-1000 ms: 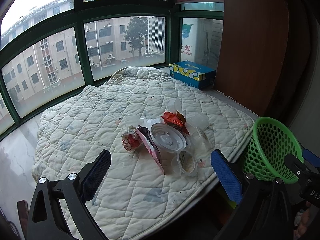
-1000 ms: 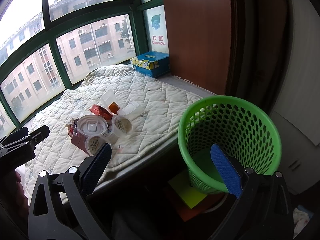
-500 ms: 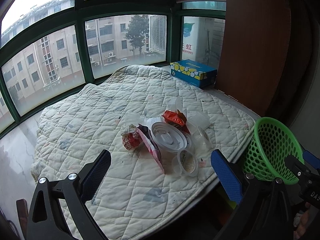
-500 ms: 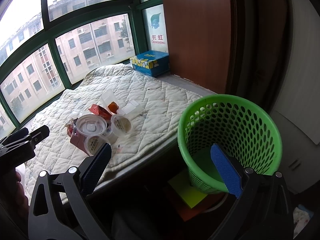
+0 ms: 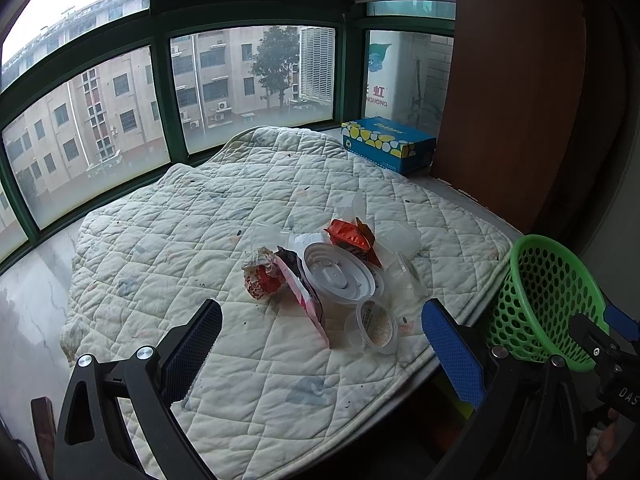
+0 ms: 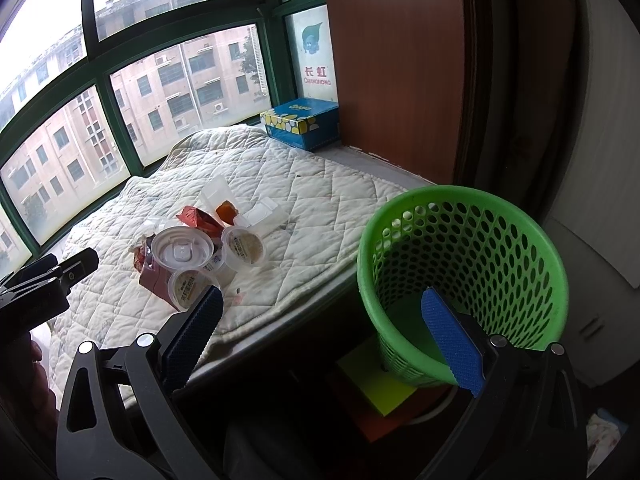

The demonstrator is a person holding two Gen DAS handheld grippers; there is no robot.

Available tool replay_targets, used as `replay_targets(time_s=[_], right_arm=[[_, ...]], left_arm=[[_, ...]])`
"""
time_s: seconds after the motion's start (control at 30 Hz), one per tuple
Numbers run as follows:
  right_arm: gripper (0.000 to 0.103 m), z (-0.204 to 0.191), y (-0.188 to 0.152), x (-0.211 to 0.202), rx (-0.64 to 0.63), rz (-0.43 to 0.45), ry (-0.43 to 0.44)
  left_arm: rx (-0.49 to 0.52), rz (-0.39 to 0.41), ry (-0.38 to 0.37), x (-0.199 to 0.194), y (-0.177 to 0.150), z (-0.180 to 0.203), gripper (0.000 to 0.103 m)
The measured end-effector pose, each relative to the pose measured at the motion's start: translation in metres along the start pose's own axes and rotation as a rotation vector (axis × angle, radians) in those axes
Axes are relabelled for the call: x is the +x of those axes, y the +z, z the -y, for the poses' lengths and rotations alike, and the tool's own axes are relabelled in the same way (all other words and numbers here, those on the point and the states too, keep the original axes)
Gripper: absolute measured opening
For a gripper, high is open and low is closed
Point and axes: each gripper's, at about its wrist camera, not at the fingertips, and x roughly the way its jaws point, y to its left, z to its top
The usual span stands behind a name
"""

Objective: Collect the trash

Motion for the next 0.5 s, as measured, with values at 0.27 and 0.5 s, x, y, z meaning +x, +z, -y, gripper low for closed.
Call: replay_targets(time_s=[0.27,0.5], right_arm=[[0.098,0.0001,0.0002,0.0012,0.0,-0.001,0.001],[0.098,-0.0017,0.0035,0.0049,-0.005,-0.005,0.004]], left_arm=[[-0.007,-0.006,0.004,0.004,0.0019,-0.0025,0.097],[-0.015,-0.018,0.007,0.0077,0.0052,-0.0066,0.097]])
